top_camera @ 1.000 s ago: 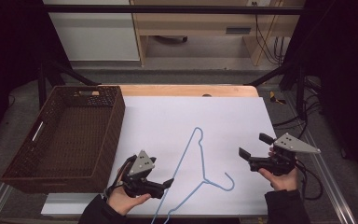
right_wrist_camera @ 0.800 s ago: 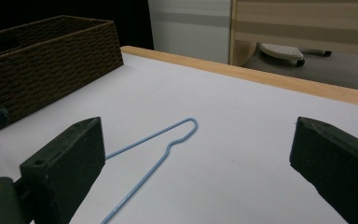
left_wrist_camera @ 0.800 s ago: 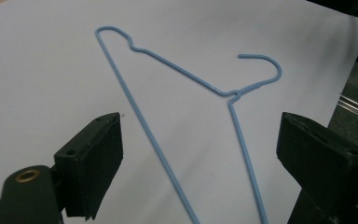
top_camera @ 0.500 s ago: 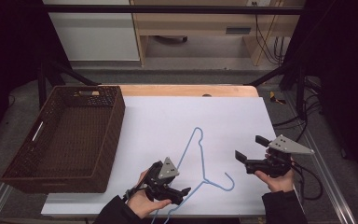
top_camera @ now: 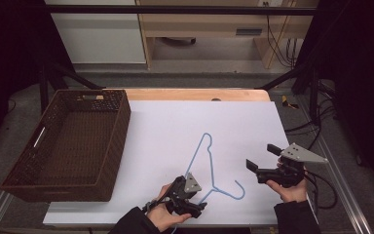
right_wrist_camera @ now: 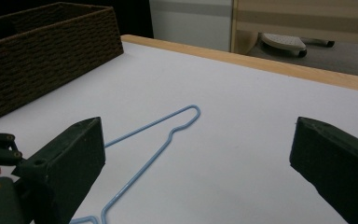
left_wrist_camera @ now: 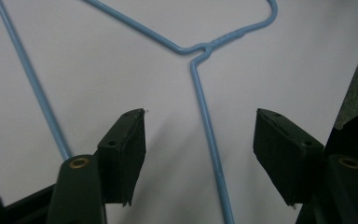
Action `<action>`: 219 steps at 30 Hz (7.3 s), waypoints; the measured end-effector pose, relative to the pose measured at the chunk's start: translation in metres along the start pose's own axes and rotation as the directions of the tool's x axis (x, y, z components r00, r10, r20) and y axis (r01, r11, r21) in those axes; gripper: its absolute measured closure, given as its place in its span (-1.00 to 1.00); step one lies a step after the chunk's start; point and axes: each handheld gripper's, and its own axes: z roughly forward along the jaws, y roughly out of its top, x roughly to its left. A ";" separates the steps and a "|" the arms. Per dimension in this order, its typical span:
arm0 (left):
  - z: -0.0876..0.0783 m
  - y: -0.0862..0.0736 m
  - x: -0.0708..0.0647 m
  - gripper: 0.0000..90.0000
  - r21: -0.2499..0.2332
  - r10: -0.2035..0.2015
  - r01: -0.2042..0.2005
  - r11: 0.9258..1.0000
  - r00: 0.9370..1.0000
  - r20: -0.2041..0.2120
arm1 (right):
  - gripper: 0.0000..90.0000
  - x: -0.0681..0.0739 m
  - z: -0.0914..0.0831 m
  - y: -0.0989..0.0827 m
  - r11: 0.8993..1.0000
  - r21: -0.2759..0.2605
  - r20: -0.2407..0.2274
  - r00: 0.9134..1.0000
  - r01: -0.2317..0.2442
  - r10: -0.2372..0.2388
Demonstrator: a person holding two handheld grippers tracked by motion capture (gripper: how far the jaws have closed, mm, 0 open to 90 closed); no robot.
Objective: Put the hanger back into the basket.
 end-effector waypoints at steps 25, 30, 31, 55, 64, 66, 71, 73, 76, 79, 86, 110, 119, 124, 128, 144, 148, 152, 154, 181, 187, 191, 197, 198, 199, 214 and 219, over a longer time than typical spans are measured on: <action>0.013 -0.005 -0.016 0.65 -0.006 -0.022 0.022 1.000 0.997 -0.069 | -0.92 0.001 0.005 -0.003 1.000 0.022 -0.008 1.000 0.009 -0.009; 0.014 -0.003 -0.017 0.75 0.003 -0.036 0.037 0.999 0.996 -0.078 | -0.92 0.002 0.005 -0.003 1.000 0.024 -0.007 1.000 0.006 -0.006; 0.014 -0.003 -0.018 0.76 0.000 -0.046 0.046 0.999 0.996 -0.080 | -0.92 0.002 0.005 -0.003 1.000 0.024 -0.006 1.000 0.006 -0.006; 0.016 -0.001 -0.023 0.90 0.014 -0.060 0.062 0.998 0.992 -0.109 | -0.92 0.002 0.007 -0.004 1.000 0.029 -0.010 1.000 0.004 -0.004; 0.016 -0.001 -0.024 0.93 0.010 -0.056 0.058 0.998 0.991 -0.120 | -0.92 0.004 0.008 -0.005 0.999 0.040 -0.015 1.000 0.011 -0.011; 0.016 -0.001 -0.024 0.93 0.004 -0.064 0.065 0.998 0.991 -0.119 | -0.92 0.005 0.009 -0.005 0.999 0.039 -0.015 1.000 0.006 -0.006; 0.015 -0.001 -0.022 0.93 0.004 -0.073 0.074 0.997 0.992 -0.106 | -0.92 0.007 0.009 -0.007 0.999 0.045 -0.026 1.000 0.009 -0.008; 0.015 -0.001 -0.022 0.93 0.002 -0.082 0.082 0.997 0.991 -0.104 | -0.92 0.008 0.009 -0.008 0.998 0.053 -0.028 0.999 0.017 -0.015; 0.014 -0.001 -0.021 0.93 0.002 -0.078 0.079 0.997 0.991 -0.108 | -0.92 0.010 0.010 -0.009 0.998 0.057 -0.035 0.999 0.014 -0.012; 0.012 -0.001 -0.019 0.94 -0.001 -0.079 0.079 0.997 0.992 -0.098 | -0.92 0.011 0.010 -0.011 0.998 0.064 -0.038 0.999 0.019 -0.017; 0.001 0.000 -0.012 0.94 -0.027 -0.084 0.082 0.996 0.993 -0.083 | -0.92 0.012 0.010 -0.015 0.997 0.078 -0.050 0.999 0.022 -0.018; -0.020 0.003 0.002 0.94 -0.092 -0.130 0.125 0.988 0.990 -0.051 | -0.90 0.024 -0.001 -0.032 0.991 0.132 -0.117 0.993 0.037 -0.021; -0.028 0.004 0.007 0.94 -0.117 -0.142 0.136 0.984 0.989 -0.048 | -0.90 0.032 -0.005 -0.042 0.985 0.162 -0.149 0.988 0.059 -0.035; -0.030 0.005 0.009 0.94 -0.125 -0.142 0.135 0.983 0.989 -0.046 | -0.90 0.037 -0.001 -0.046 0.982 0.179 -0.173 0.984 0.066 -0.035; -0.033 0.006 0.010 0.94 -0.136 -0.149 0.142 0.981 0.988 -0.042 | -0.89 0.040 0.004 -0.049 0.978 0.198 -0.185 0.982 0.070 -0.033; -0.035 0.007 0.011 0.94 -0.150 -0.150 0.143 0.978 0.988 -0.039 | -0.58 0.055 0.039 -0.066 0.974 0.220 -0.249 0.968 0.050 0.007; -0.036 0.007 0.011 0.94 -0.154 -0.149 0.142 0.978 0.988 -0.038 | -0.47 0.055 0.045 -0.066 0.979 0.202 -0.244 0.970 0.035 0.016; -0.037 0.008 0.012 0.94 -0.162 -0.154 0.147 0.976 0.987 -0.035 | -0.39 0.054 0.047 -0.064 0.984 0.179 -0.247 0.969 0.017 0.028; -0.038 0.008 0.012 0.94 -0.165 -0.155 0.147 0.975 0.987 -0.035 | -0.39 0.056 0.048 -0.063 0.984 0.175 -0.243 0.970 0.028 0.016; -0.034 0.008 0.010 0.94 -0.157 -0.147 0.140 0.978 0.989 -0.031 | 0.45 0.061 0.061 -0.058 0.993 0.119 -0.277 0.960 0.007 0.027; -0.033 0.007 0.010 0.94 -0.150 -0.147 0.141 0.979 0.989 -0.028 | 0.74 0.061 0.061 -0.058 0.994 0.108 -0.290 0.957 0.005 0.026; -0.031 0.007 0.009 0.94 -0.146 -0.145 0.139 0.980 0.989 -0.028 | 0.87 0.060 0.060 -0.057 0.995 0.099 -0.296 0.955 0.004 0.026; -0.030 0.006 0.009 0.94 -0.144 -0.143 0.137 0.980 0.989 -0.030 | 0.89 0.060 0.059 -0.056 0.996 0.092 -0.304 0.952 0.005 0.024; -0.030 0.006 0.008 0.94 -0.144 -0.143 0.138 0.980 0.989 -0.026 | 0.90 0.060 0.059 -0.056 0.996 0.090 -0.305 0.952 0.005 0.023; -0.030 0.006 0.008 0.94 -0.140 -0.139 0.134 0.981 0.990 -0.026 | 0.90 0.060 0.058 -0.056 0.996 0.090 -0.307 0.951 0.004 0.024; -0.036 0.017 0.008 0.29 -0.115 -0.061 0.056 0.992 0.997 -0.038 | 0.90 0.060 0.057 -0.055 0.996 0.091 -0.307 0.951 0.000 0.028; -0.033 0.025 0.008 0.03 -0.070 -0.048 0.046 0.996 0.999 -0.022 | 0.90 0.060 0.057 -0.055 0.996 0.091 -0.308 0.951 -0.001 0.029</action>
